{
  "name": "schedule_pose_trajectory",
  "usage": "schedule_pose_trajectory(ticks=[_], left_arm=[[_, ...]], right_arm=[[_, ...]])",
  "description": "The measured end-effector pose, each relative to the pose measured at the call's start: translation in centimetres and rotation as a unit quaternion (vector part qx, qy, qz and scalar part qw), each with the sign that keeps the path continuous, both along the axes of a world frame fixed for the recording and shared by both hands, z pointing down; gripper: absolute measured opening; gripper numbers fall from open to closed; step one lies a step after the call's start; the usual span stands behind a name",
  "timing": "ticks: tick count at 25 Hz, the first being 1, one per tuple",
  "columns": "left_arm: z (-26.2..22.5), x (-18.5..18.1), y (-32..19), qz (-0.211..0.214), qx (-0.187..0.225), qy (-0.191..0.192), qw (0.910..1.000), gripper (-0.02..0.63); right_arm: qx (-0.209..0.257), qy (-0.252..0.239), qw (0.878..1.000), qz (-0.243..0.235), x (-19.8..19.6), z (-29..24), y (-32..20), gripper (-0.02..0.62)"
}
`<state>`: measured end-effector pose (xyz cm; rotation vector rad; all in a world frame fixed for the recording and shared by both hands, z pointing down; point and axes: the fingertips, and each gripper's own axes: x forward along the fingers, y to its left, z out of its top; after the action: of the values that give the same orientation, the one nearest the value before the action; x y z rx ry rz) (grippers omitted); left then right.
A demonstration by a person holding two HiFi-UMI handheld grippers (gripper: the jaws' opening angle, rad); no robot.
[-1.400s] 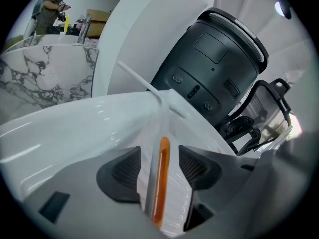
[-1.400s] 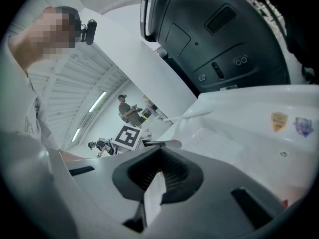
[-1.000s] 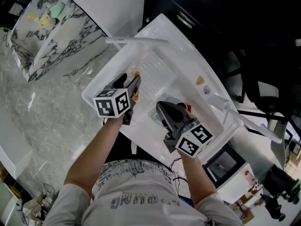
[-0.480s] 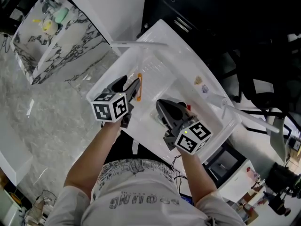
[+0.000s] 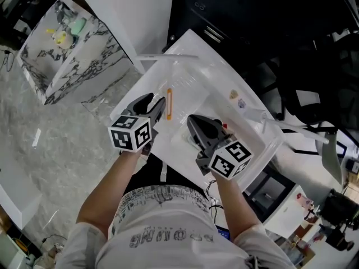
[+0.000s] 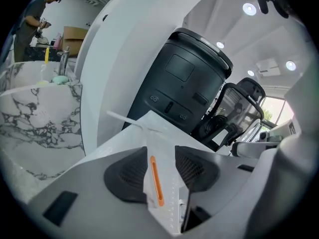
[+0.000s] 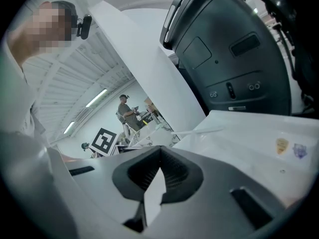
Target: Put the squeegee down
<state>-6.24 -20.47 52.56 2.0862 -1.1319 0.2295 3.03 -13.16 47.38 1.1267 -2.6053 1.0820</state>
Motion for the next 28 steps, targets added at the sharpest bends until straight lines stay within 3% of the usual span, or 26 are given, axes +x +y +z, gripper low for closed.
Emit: schedule_pose_trajectory(ticks=[13,28], left_arm=[[-4.7,-1.4,1.4,0.029,0.061,-0.010,0.9977,0.083],[-8.7,-3.6,4.3,0.048,0.106,-0.013,0.9931,0.043]], right_arm=[[0.032,0.010,0.999,0.006,-1.6,-2.9,0.4,0.008],[0.067,0.014,0.998,0.005,-3.6,-5.8,1.9,0.008]])
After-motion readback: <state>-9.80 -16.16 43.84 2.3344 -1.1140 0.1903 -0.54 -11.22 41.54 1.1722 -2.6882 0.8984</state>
